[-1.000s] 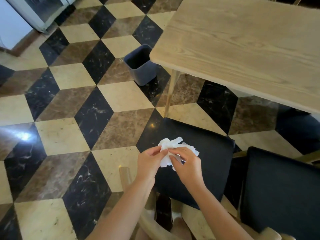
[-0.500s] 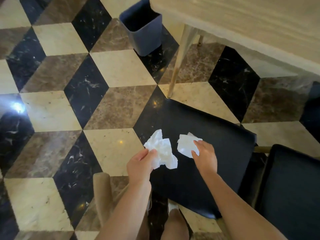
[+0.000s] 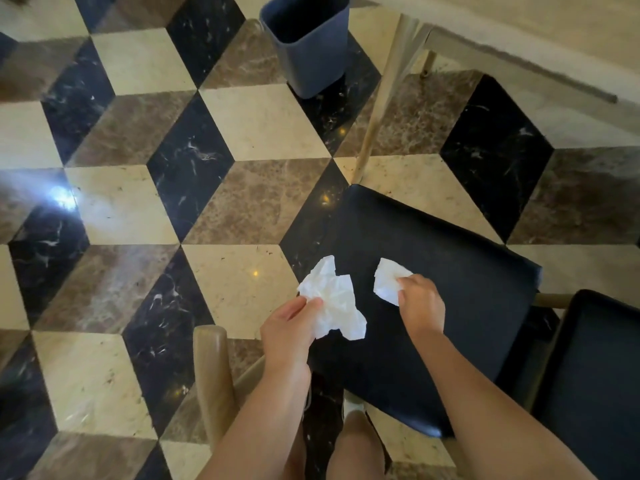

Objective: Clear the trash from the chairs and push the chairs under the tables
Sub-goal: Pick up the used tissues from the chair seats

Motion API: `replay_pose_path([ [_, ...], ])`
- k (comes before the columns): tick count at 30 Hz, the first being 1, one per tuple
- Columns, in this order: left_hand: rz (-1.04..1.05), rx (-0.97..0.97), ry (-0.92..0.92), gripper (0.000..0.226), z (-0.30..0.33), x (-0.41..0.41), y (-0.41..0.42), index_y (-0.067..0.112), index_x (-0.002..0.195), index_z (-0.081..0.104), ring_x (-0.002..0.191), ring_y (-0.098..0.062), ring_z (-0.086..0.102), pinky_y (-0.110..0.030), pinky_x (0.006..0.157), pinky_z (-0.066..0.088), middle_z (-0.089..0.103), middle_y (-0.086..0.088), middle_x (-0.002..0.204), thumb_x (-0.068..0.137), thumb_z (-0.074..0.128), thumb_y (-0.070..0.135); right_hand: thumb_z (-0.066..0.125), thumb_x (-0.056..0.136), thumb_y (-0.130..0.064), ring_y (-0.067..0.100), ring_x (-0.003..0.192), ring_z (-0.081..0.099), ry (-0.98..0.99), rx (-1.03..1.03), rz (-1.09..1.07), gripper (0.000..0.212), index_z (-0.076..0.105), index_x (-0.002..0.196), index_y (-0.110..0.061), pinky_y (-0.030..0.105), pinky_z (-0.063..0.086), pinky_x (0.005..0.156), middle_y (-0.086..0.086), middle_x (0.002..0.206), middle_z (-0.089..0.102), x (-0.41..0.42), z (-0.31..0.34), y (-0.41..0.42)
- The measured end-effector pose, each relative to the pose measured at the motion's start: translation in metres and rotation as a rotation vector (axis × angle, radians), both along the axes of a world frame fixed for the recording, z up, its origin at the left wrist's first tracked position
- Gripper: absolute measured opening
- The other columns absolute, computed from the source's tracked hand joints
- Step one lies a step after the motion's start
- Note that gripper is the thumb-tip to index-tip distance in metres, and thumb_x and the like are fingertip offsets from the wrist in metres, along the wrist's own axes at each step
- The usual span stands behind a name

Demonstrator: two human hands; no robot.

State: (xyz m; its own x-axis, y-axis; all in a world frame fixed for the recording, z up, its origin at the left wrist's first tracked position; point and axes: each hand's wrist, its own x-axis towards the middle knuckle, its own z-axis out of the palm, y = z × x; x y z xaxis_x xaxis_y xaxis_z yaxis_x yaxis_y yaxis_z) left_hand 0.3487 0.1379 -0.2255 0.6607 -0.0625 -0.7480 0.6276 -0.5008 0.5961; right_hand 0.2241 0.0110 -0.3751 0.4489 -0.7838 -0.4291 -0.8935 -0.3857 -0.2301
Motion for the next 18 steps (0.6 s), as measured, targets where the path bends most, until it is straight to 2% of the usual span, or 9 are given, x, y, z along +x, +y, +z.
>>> replay_pose_path([
  [2, -0.038, -0.01, -0.008, 0.022, 0.013, -0.002, 0.002, 0.016, 0.057, 0.058, 0.074, -0.019, 0.053, -0.031, 0.073, 0.044, 0.057, -0.003, 0.073, 0.077, 0.066, 0.011, 0.05, 0.078, 0.013, 0.019, 0.075, 0.046, -0.061, -0.021, -0.012, 0.025, 0.048, 0.068, -0.01, 0.029, 0.038, 0.054, 0.008, 0.084, 0.057, 0.0, 0.028, 0.002],
  [3, -0.064, -0.017, -0.017, 0.018, 0.022, -0.003, 0.003, 0.012, 0.061, 0.056, 0.071, -0.02, 0.046, -0.031, 0.068, 0.039, 0.049, -0.006, 0.07, 0.077, 0.064, 0.011, 0.05, 0.078, 0.013, 0.02, 0.076, 0.048, -0.084, -0.022, -0.004, 0.023, 0.05, 0.069, -0.008, 0.029, 0.04, 0.055, 0.007, 0.084, 0.056, -0.001, 0.045, 0.003],
  [6, -0.111, -0.037, -0.059, 0.019, 0.054, -0.001, 0.006, 0.011, 0.061, 0.05, 0.067, -0.021, 0.036, -0.03, 0.062, 0.029, 0.038, -0.007, 0.065, 0.076, 0.061, 0.01, 0.051, 0.084, 0.006, 0.022, 0.089, 0.056, -0.184, -0.035, 0.026, 0.02, 0.066, 0.089, -0.005, 0.031, 0.051, 0.067, 0.007, 0.096, 0.063, 0.001, 0.1, 0.006],
  [8, -0.14, -0.044, -0.103, 0.027, 0.077, 0.005, 0.013, 0.012, 0.055, 0.046, 0.064, -0.018, 0.038, -0.029, 0.06, 0.029, 0.04, -0.003, 0.061, 0.077, 0.061, 0.012, 0.055, 0.084, 0.002, 0.024, 0.09, 0.059, -0.336, -0.012, -0.046, 0.017, 0.068, 0.094, -0.004, 0.033, 0.052, 0.07, 0.009, 0.099, 0.065, 0.004, 0.141, 0.01],
  [12, -0.068, -0.069, -0.219, 0.021, 0.124, 0.027, 0.034, 0.016, 0.059, 0.059, 0.063, -0.016, 0.052, -0.023, 0.057, 0.039, 0.057, 0.0, 0.065, 0.078, 0.066, 0.012, 0.061, 0.086, -0.006, 0.015, 0.092, 0.062, -0.494, 0.013, -0.076, 0.022, 0.066, 0.106, -0.012, 0.023, 0.049, 0.076, 0.001, 0.105, 0.065, 0.022, 0.215, 0.023],
  [15, -0.001, -0.112, -0.237, 0.01, 0.154, 0.047, 0.054, 0.02, 0.08, 0.063, 0.078, -0.016, 0.059, -0.02, 0.063, 0.046, 0.062, 0.002, 0.082, 0.079, 0.069, 0.012, 0.06, 0.087, -0.011, 0.012, 0.093, 0.061, -0.527, 0.012, -0.016, 0.022, 0.065, 0.109, -0.015, 0.023, 0.049, 0.08, -0.001, 0.105, 0.065, 0.042, 0.26, 0.035],
  [18, 0.017, -0.133, -0.263, 0.023, 0.171, 0.07, 0.081, 0.011, 0.102, 0.066, 0.084, -0.015, 0.059, -0.022, 0.069, 0.048, 0.063, 0.0, 0.093, 0.08, 0.071, 0.014, 0.06, 0.086, -0.012, 0.01, 0.091, 0.059, -0.558, -0.012, 0.043, 0.023, 0.065, 0.109, -0.015, 0.019, 0.042, 0.076, -0.002, 0.104, 0.067, 0.066, 0.294, 0.053],
])
